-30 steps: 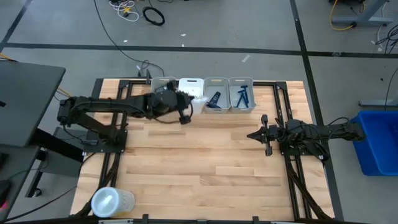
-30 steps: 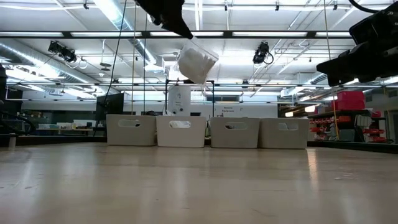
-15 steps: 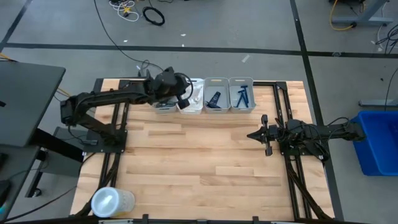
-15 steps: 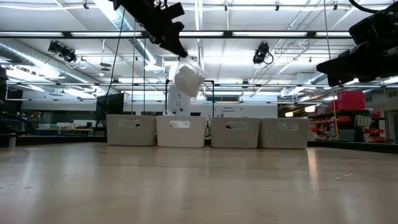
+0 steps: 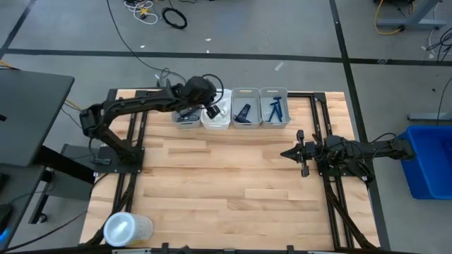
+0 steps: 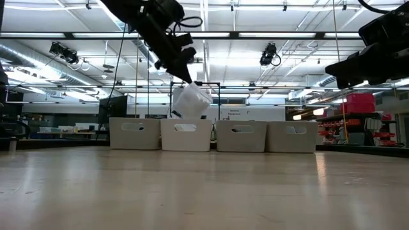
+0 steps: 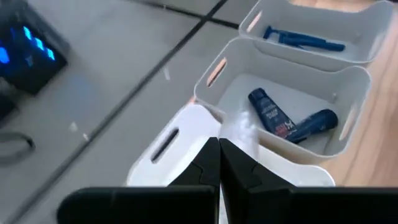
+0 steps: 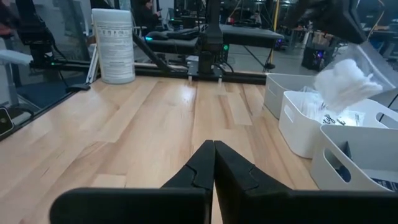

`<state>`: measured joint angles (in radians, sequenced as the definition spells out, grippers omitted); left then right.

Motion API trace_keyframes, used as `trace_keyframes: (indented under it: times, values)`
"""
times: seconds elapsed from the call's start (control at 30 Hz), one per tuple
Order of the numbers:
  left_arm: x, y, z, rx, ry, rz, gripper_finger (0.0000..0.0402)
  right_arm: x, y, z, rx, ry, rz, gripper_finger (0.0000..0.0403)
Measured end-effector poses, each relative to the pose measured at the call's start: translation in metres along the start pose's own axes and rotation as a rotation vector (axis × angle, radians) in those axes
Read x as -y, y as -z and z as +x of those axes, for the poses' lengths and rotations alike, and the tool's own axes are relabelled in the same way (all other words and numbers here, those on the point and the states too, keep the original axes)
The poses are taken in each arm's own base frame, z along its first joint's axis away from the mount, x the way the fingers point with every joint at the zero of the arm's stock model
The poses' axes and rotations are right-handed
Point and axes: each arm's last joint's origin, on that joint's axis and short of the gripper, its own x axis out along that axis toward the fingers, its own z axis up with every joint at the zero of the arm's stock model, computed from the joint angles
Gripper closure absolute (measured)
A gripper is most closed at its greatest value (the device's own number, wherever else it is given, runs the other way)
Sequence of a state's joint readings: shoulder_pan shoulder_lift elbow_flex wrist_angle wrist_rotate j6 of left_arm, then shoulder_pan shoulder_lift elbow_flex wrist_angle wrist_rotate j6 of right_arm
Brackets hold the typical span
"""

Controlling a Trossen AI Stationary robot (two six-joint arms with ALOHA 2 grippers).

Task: Pick & Place Travel size toiletries
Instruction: Put the white cotton pack into the white bin

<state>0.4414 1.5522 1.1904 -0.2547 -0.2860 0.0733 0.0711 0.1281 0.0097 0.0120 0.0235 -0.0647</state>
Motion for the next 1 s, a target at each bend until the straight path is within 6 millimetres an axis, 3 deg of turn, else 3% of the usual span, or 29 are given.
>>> trace_keyframes:
  times: [0.47,0.77,1.0]
  values:
    - [-0.008,0.000,0.011,0.015,0.063,-0.407,0.0401,0.000,0.000,0.000,-0.002,0.000,0.000,0.0389]
    - [-0.006,0.000,0.009,0.010,0.067,-0.466,0.0401,0.000,0.000,0.000,-0.001,0.000,0.000,0.0389]
    - [-0.002,0.015,0.025,-0.095,0.002,-0.479,0.0401,0.000,0.000,0.000,-0.002,-0.001,0.000,0.0389]
